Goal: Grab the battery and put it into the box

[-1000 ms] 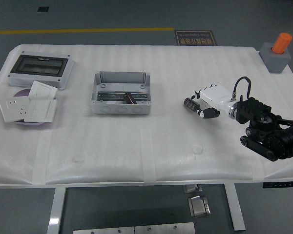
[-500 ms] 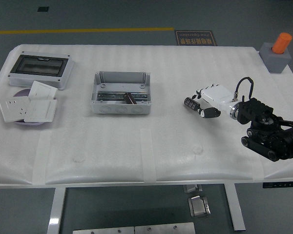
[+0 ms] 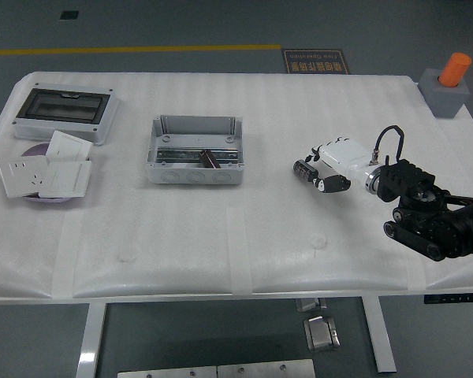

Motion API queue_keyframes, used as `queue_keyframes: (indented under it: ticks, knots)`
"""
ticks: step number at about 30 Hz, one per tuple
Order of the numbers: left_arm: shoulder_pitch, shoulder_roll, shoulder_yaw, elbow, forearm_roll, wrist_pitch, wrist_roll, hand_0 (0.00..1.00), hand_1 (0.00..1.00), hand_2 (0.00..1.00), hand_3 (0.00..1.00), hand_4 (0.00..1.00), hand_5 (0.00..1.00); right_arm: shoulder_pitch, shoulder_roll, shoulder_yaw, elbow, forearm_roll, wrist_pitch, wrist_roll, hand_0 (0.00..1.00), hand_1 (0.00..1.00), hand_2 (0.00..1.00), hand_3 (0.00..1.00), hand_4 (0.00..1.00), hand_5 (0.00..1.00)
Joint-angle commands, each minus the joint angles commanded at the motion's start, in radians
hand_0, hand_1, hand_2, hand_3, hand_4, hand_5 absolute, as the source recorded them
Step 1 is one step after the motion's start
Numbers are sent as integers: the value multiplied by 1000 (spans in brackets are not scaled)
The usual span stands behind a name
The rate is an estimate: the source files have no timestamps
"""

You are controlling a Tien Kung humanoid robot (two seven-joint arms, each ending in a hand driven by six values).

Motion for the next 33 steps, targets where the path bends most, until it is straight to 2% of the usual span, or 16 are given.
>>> queue_keyframes:
  ticks: [1,10,15,25,33]
  knots:
    - [0,0,0,0,-1,0,0,590,613,478,611,430,522,0,1,8,6,-1,-1,-3,888,774,760,850,835,526]
    - [0,-2,5,0,-7,1,0,590,614,479,611,429,522,1,15,56,44,-8,-7,-22,887,777,762,851,848,542]
    - [-2,-2,5,0,-9,1,-1,590,614,478,611,429,522,1,21,42,24,-1,-5,-18,898,779,762,851,850,563]
    - [-5,0,0,1,-3,0,0,590,613,477,611,428,520,11,-4,-10,-15,12,8,-5,899,781,760,850,849,568]
    - [-11,2,-2,0,4,-2,-1,590,613,477,611,428,521,11,8,-10,-32,13,21,1,901,782,762,848,845,584]
